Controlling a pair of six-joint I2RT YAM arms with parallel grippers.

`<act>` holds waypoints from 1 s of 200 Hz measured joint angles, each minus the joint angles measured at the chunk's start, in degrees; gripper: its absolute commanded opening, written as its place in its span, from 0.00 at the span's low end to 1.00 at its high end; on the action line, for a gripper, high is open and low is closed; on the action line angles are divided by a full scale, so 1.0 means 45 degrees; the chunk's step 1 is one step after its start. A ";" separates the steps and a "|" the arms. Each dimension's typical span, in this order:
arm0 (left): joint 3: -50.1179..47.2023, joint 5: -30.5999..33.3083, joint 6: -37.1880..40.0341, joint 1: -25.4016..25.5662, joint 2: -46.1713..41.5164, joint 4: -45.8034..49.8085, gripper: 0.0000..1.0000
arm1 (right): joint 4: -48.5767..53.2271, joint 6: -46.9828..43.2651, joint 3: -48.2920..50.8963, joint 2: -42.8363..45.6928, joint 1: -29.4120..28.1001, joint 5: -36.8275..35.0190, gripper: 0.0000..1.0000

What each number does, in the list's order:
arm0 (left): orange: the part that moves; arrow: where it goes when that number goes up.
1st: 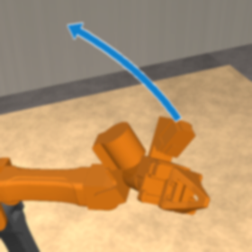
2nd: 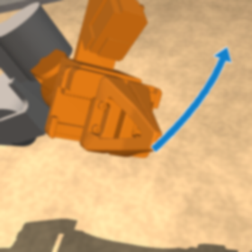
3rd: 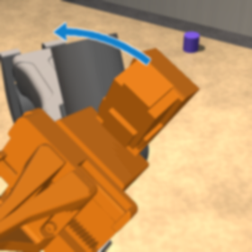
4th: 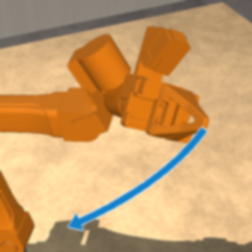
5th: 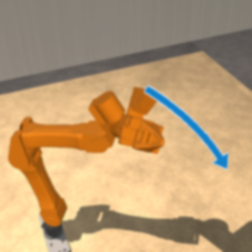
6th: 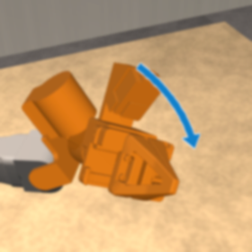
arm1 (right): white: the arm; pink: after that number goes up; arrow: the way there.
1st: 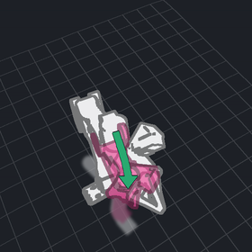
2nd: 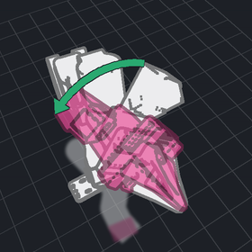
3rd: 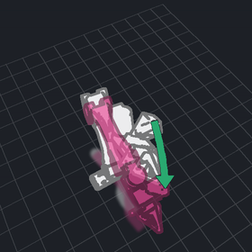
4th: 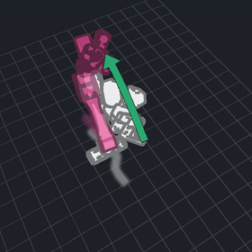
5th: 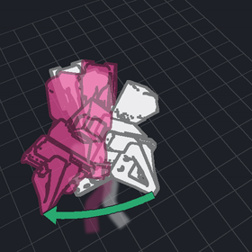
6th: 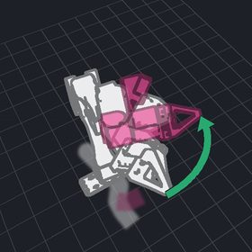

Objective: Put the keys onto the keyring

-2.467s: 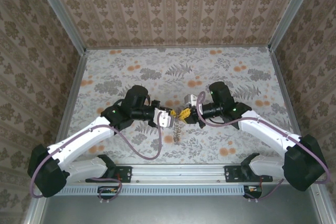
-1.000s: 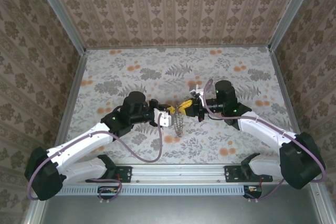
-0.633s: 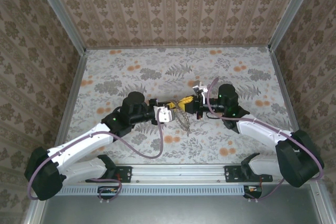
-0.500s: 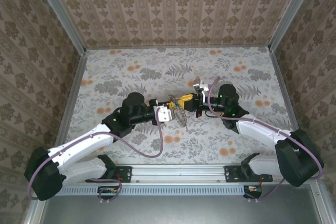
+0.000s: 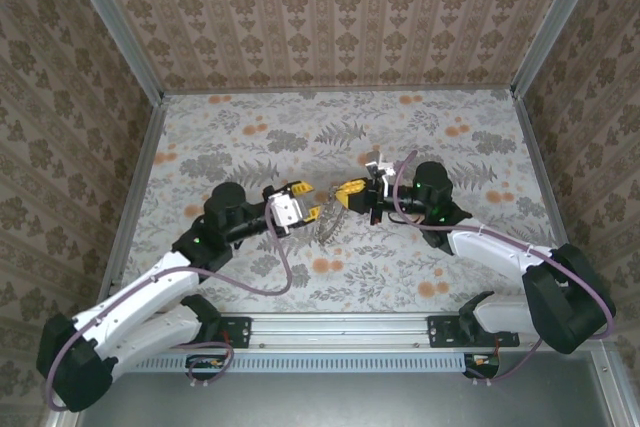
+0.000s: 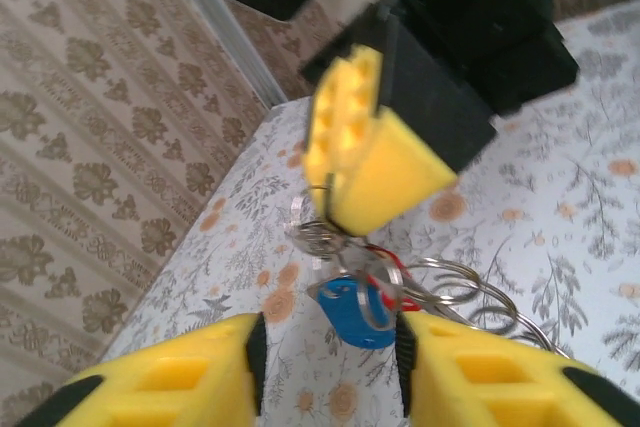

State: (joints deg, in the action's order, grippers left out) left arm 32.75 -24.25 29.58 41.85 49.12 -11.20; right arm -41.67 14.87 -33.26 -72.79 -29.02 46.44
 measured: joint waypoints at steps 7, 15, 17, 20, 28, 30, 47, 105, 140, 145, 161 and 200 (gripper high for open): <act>0.0000 -0.0155 -0.0199 -0.0189 -0.0126 0.0000 0.45 | 0.0121 -0.0199 0.0000 0.0010 -0.0083 0.0005 0.00; 0.0000 -0.0389 -0.0447 -0.0418 -0.0199 0.0005 0.45 | 0.0272 -0.0398 0.0000 0.0019 -0.0185 0.0005 0.00; 0.0005 -0.0437 -0.0500 -0.0447 -0.0194 0.0010 0.46 | 0.0291 -0.0447 0.0000 0.0019 -0.0209 0.0005 0.00; 0.0010 -0.0554 -0.0593 -0.0520 -0.0194 0.0015 0.46 | 0.0350 -0.0544 0.0000 0.0019 -0.0243 0.0005 0.00; 0.0039 -0.0850 -0.0811 -0.0675 -0.0141 0.0078 0.45 | 0.0461 -0.0714 0.0000 0.0019 -0.0330 0.0005 0.00; 0.0058 -0.0942 -0.0884 -0.0709 -0.0102 0.0112 0.45 | 0.0481 -0.0767 0.0000 0.0019 -0.0355 0.0005 0.00; 0.0219 -0.1739 -0.1365 -0.0933 0.0272 0.0301 0.45 | 0.0646 -0.1175 0.0000 0.0019 -0.0500 0.0005 0.00; 0.0947 -0.3390 -0.2229 -0.1073 0.1404 0.0884 0.34 | 0.0355 -0.2132 -0.0015 -0.0238 -0.0957 -0.0189 0.00; 0.1243 -0.3662 -0.2302 -0.1137 0.1452 0.1171 0.32 | 0.0010 -0.2322 -0.0107 -0.0704 -0.1083 -0.0238 0.00; 0.1263 -0.3672 -0.2307 -0.1156 0.1462 0.1175 0.32 | -0.0063 -0.2327 -0.0117 -0.0753 -0.1103 -0.0238 0.00; 0.1292 -0.3677 -0.2302 -0.1171 0.1540 0.1277 0.32 | -0.0321 -0.2327 -0.0121 -0.0845 -0.1127 -0.0243 0.00; 0.1292 -0.3721 -0.2302 -0.1399 0.1559 0.1443 0.31 | -0.0719 -0.2327 -0.0121 -0.0865 -0.1127 -0.0291 0.00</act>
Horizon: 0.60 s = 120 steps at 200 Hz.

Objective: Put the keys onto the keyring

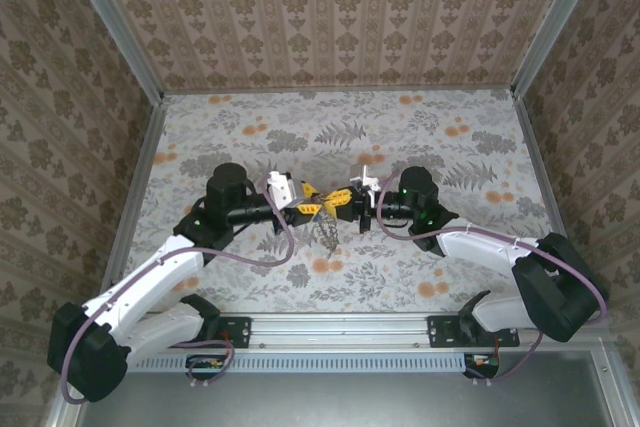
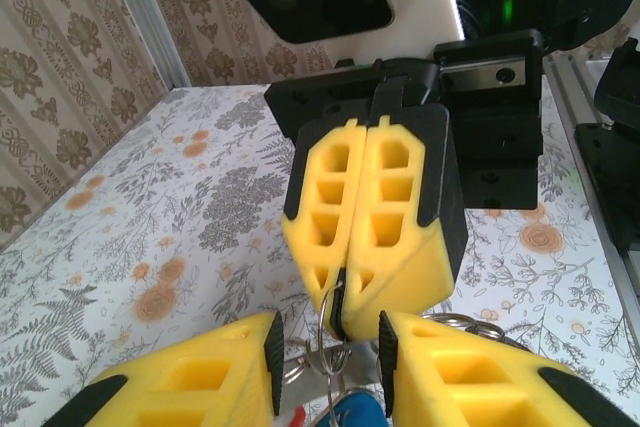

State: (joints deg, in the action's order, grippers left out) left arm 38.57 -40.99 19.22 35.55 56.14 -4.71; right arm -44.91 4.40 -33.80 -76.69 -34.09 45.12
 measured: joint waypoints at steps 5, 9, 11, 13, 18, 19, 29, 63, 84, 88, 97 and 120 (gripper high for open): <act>0.0000 -0.0010 -0.0015 -0.0019 0.0000 0.0058 0.29 | -0.0058 0.0000 0.0000 0.0000 0.0000 -0.0005 0.00; 0.0000 -0.0029 -0.0005 -0.0049 0.0000 0.0087 0.27 | -0.0092 0.0000 0.0000 0.0000 -0.0010 -0.0005 0.00; 0.0000 -0.0044 -0.0034 -0.0073 0.0005 0.0102 0.26 | -0.0112 0.0000 0.0000 0.0000 -0.0010 -0.0005 0.00; 0.0000 -0.0053 -0.0039 -0.0087 0.0005 0.0117 0.26 | -0.0151 0.0000 0.0000 0.0000 -0.0015 -0.0010 0.00; 0.0000 -0.0063 -0.0039 -0.0092 0.0005 0.0155 0.26 | -0.0189 0.0000 0.0000 0.0000 -0.0019 -0.0019 0.00; 0.0000 -0.0068 -0.0039 -0.0097 0.0005 0.0180 0.25 | -0.0199 0.0000 0.0000 0.0000 -0.0024 -0.0019 0.00; 0.0000 -0.0102 -0.0034 -0.0136 0.0015 0.0262 0.25 | -0.0306 0.0000 -0.0005 0.0000 -0.0053 -0.0029 0.00; 0.0024 -0.0253 -0.0039 -0.0165 0.0277 0.0495 0.22 | -0.0384 -0.0010 -0.0005 0.0000 -0.0141 -0.0029 0.00; 0.0029 -0.0379 -0.0039 -0.0165 0.0350 0.0588 0.15 | -0.0379 -0.0044 -0.0029 -0.0019 -0.0170 -0.0034 0.00; 0.0034 -0.0408 -0.0029 -0.0165 0.0350 0.0593 0.14 | -0.0379 -0.0053 -0.0044 -0.0034 -0.0189 -0.0029 0.00; 0.0073 -0.0461 -0.0039 -0.0165 0.0350 0.0612 0.10 | -0.0369 -0.0097 -0.0058 -0.0049 -0.0219 -0.0044 0.00; 0.0136 -0.0529 -0.0053 -0.0243 0.0335 0.0661 0.02 | -0.0199 -0.0486 -0.0199 -0.0049 -0.0223 -0.0146 0.00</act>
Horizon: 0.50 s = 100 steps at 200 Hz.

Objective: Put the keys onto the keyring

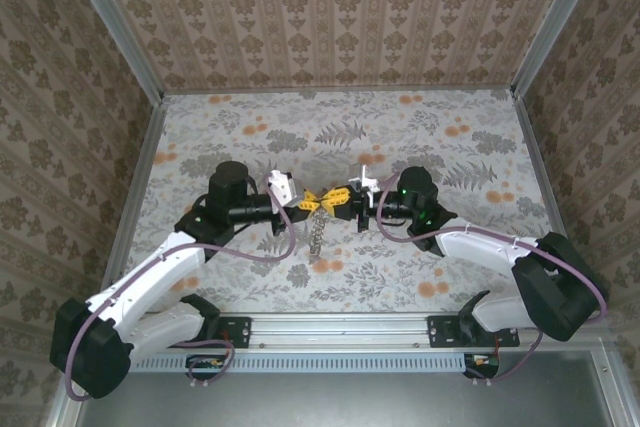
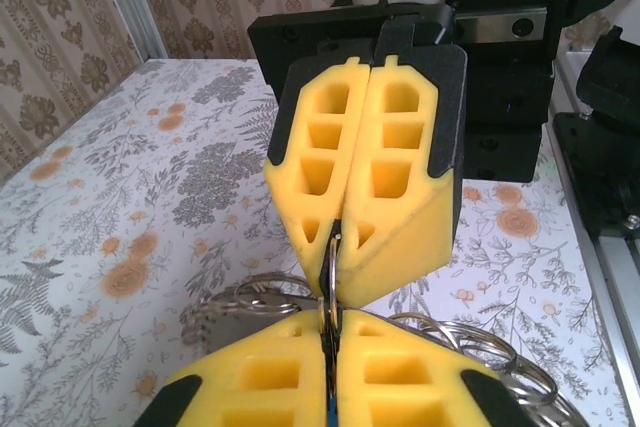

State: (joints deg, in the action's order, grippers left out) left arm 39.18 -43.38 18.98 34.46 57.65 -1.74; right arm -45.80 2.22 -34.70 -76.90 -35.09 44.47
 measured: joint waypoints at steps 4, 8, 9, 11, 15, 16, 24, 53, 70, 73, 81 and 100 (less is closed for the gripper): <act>0.0005 -0.0015 0.0010 -0.0019 -0.0005 0.0015 0.00 | 0.0087 -0.0092 -0.0039 0.0000 -0.0005 -0.0024 0.00; 0.0019 -0.0005 0.0058 -0.0024 -0.0015 0.0024 0.00 | 0.0180 -0.0180 -0.0083 0.0000 -0.0015 -0.0039 0.00; 0.0019 -0.0005 0.0058 -0.0024 -0.0015 0.0024 0.00 | 0.0214 -0.0199 -0.0097 0.0000 -0.0015 -0.0039 0.00; 0.0029 -0.0005 0.0010 -0.0034 -0.0015 0.0053 0.00 | 0.0253 -0.0243 -0.0117 0.0000 -0.0019 -0.0049 0.00; 0.0049 0.0010 0.0039 -0.0039 -0.0029 0.0117 0.00 | 0.0364 -0.0364 -0.0165 0.0005 -0.0024 -0.0063 0.00; 0.0049 0.0010 0.0044 -0.0039 -0.0034 0.0121 0.00 | 0.0384 -0.0384 -0.0170 0.0005 -0.0024 -0.0063 0.00; 0.0083 0.0024 0.0068 -0.0068 -0.0063 0.0243 0.00 | 0.0602 -0.0602 -0.0253 0.0005 -0.0044 -0.0078 0.05; 0.0384 0.0131 0.0495 -0.0083 -0.0112 0.1345 0.00 | 0.2448 -0.1996 -0.0709 0.0238 -0.0199 -0.0185 0.15; 0.0782 0.0175 0.0962 -0.0068 -0.0112 0.2215 0.00 | 0.4090 -0.3167 -0.1224 0.0486 -0.0301 -0.0364 0.21; 0.0845 0.0185 0.1088 -0.0068 -0.0112 0.2346 0.00 | 0.4376 -0.3342 -0.1302 0.0529 -0.0311 -0.0423 0.22; 0.1054 0.0223 0.1399 -0.0044 -0.0112 0.2744 0.00 | 0.5115 -0.3895 -0.1530 0.0661 -0.0325 -0.0563 0.23; 0.1404 0.0393 0.2113 0.0087 -0.0112 0.3546 0.00 | 0.6732 -0.5027 -0.1972 0.0947 -0.0335 -0.0889 0.25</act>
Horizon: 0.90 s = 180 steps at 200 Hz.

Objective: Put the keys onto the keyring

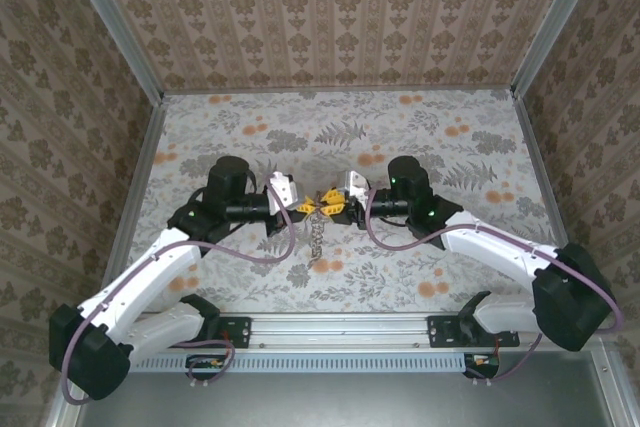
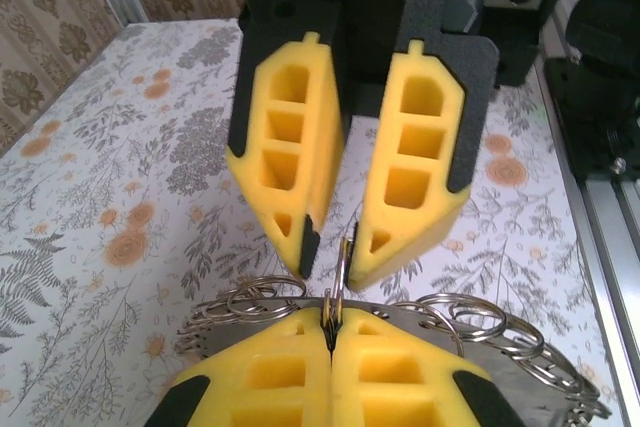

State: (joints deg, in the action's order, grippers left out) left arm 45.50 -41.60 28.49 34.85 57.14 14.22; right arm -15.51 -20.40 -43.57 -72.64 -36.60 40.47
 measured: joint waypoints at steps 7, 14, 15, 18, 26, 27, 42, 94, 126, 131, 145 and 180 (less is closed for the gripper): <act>0.0097 0.0087 0.0262 0.0039 0.0000 0.0282 0.00 | 0.0617 -0.0413 -0.0199 0.0068 -0.0015 -0.0136 0.26; 0.0189 0.0175 0.0500 0.0092 0.0005 0.0617 0.00 | 0.1127 -0.0763 -0.0389 0.0097 -0.0029 -0.0272 0.28; 0.0199 0.0185 0.0520 0.0097 0.0005 0.0651 0.00 | 0.1224 -0.0831 -0.0427 0.0102 -0.0039 -0.0301 0.28; 0.0233 0.0214 0.0612 0.0112 0.0005 0.0787 0.00 | 0.1423 -0.0971 -0.0505 0.0107 -0.0058 -0.0345 0.28; 0.0321 0.0296 0.0850 0.0180 0.0015 0.1141 0.00 | 0.1938 -0.1341 -0.0714 0.0117 -0.0102 -0.0510 0.29; 0.0330 0.0301 0.0869 0.0180 0.0019 0.1171 0.00 | 0.1987 -0.1370 -0.0729 0.0117 -0.0107 -0.0525 0.29; 0.0520 0.0403 0.1219 0.0267 0.0117 0.1710 0.00 | 0.2807 -0.1909 -0.1064 0.0117 -0.0219 -0.0719 0.29; 0.0714 0.0729 0.1506 0.0432 0.0549 0.2293 0.00 | 0.4605 -0.2875 -0.1783 0.0049 -0.0777 -0.0894 0.28; 0.0758 0.0928 0.1501 0.0500 0.0627 0.2322 0.00 | 0.5153 -0.3007 -0.1923 0.0015 -0.0874 -0.0845 0.28; 0.0758 0.0937 0.1501 0.0505 0.0627 0.2322 0.00 | 0.5221 -0.3007 -0.1953 -0.0005 -0.0879 -0.0840 0.27; 0.0758 0.0971 0.1501 0.0505 0.0627 0.2322 0.00 | 0.5226 -0.2997 -0.1972 -0.0068 -0.0884 -0.0816 0.27; 0.0758 0.0971 0.1501 0.0670 0.0627 0.2317 0.00 | 0.5124 -0.2633 -0.1972 -0.0282 -0.0957 -0.0821 0.26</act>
State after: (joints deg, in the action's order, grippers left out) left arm 48.90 -37.23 35.24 37.87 59.96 24.64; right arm 7.55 -32.25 -52.45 -73.91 -40.91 36.77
